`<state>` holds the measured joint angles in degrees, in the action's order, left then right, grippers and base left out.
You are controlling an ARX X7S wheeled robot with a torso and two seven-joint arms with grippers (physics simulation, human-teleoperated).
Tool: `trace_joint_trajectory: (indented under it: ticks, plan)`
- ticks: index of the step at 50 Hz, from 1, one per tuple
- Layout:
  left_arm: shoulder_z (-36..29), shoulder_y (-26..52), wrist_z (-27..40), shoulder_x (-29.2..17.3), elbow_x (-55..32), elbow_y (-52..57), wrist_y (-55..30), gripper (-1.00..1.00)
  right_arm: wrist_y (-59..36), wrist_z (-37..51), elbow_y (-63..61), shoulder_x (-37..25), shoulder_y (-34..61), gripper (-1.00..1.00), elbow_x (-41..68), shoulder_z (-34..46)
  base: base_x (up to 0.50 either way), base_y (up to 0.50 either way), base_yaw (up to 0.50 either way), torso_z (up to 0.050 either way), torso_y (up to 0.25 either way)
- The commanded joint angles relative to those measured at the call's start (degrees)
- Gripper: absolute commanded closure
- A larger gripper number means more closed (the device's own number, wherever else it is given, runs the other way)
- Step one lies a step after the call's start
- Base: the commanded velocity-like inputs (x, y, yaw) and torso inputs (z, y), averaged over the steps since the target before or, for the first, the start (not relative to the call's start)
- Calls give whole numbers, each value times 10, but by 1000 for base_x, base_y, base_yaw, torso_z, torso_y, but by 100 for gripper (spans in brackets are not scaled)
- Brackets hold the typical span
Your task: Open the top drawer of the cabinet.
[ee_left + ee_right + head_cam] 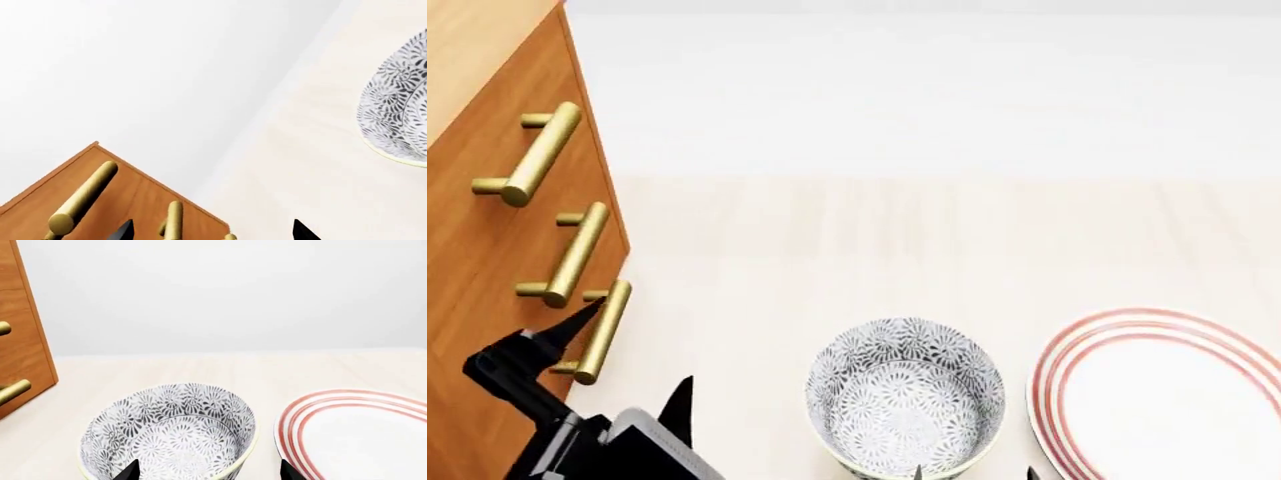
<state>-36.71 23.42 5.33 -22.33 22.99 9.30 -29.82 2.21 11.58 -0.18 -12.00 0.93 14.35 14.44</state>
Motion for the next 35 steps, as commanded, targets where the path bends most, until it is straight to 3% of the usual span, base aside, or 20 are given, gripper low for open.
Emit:
trace_joint_trajectory:
  ticks: [1,18,35]
  plan:
    - [-62,60,-66,-20,85,9,-18,-100,6,-10,5,9,2,-100,-8,-9,0,0,0,0,0]
    - [-128,142,-124,-51,182,-10,-34,-100,6,-6,4,4,0,-100,-5,-3,0,0,0,0,0]
    - [-107,223,-161,-61,206,-29,-64,-100,9,-4,9,2,2,-100,0,2,0,0,0,0,0]
